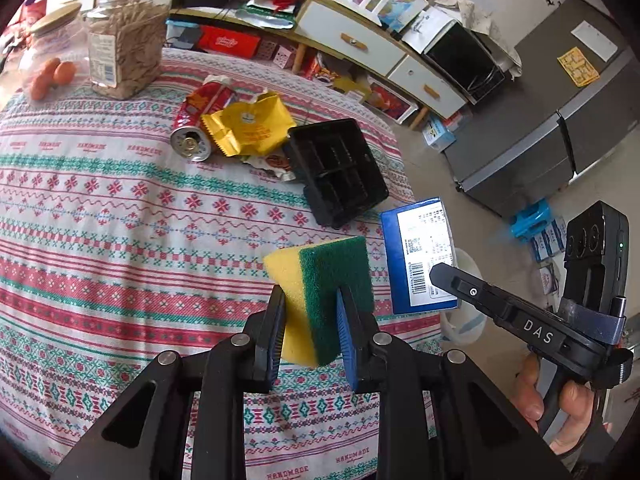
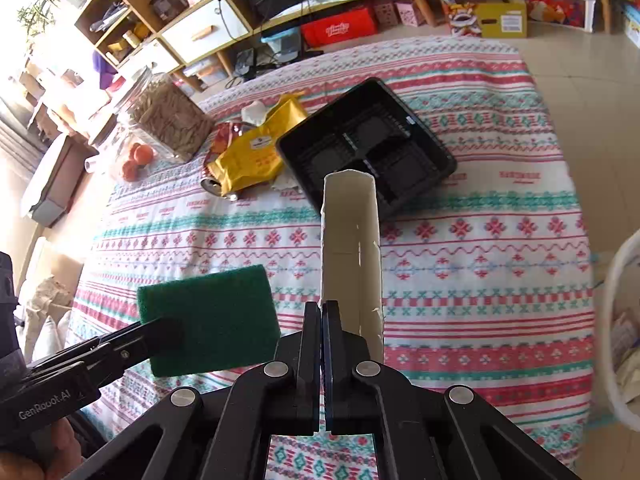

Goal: Collect trash
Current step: 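Carry the sponge and blue box over the white bin and release both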

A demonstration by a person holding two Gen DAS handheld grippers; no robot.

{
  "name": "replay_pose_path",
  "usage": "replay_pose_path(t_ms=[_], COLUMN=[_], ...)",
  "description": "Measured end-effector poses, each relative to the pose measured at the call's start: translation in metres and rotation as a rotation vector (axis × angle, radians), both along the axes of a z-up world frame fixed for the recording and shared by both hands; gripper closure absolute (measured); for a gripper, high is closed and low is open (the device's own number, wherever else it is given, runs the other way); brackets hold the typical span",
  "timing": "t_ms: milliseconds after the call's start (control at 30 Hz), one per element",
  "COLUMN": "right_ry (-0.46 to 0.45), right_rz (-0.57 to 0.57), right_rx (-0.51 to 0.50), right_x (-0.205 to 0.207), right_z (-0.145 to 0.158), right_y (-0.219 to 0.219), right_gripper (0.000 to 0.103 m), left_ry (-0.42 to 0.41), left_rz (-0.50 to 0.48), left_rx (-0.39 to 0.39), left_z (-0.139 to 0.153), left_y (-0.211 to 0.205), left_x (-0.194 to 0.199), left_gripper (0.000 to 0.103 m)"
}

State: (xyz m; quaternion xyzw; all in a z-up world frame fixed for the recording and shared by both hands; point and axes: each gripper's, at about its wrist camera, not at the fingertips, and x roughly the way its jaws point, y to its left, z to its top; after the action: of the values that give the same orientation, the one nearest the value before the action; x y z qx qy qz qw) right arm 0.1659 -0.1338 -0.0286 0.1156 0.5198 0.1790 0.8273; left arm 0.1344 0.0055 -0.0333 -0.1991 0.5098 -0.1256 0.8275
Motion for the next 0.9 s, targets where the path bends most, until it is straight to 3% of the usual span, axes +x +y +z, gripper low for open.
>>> replay_pose_path(t_ms=[167, 400, 533, 700, 833, 900], right_ry=[-0.026, -0.030, -0.007, 0.045, 0.093, 0.110], right_rz=[-0.091, -0.355, -0.495, -0.552, -0.603, -0.623], right_rx=[-0.016, -0.087, -0.112, -0.113, -0.118, -0.078], right_x=[-0.004, -0.011, -0.021, -0.023, -0.019, -0.020], right_z=[0.013, 0.021, 0.020, 0.011, 0.001, -0.003], right_y=[-0.045, -0.152, -0.203, -0.228, -0.242, -0.250], right_gripper=[0.103, 0.103, 0.103, 0.102, 0.090, 0.070], left_ry=[-0.022, -0.045, -0.042, -0.021, 0.001, 0.023], left_rz=[-0.080, -0.192, -0.242, -0.286, -0.348, -0.350], left_rx=[-0.008, -0.063, -0.072, -0.074, -0.063, -0.044], left_z=[0.009, 0.011, 0.000, -0.019, -0.039, -0.050], left_y=[-0.052, -0.147, -0.204, -0.267, -0.307, -0.314], left_x=[0.011, 0.030, 0.041, 0.048, 0.057, 0.064], left_gripper=[0.077, 0.077, 0.077, 0.077, 0.066, 0.051])
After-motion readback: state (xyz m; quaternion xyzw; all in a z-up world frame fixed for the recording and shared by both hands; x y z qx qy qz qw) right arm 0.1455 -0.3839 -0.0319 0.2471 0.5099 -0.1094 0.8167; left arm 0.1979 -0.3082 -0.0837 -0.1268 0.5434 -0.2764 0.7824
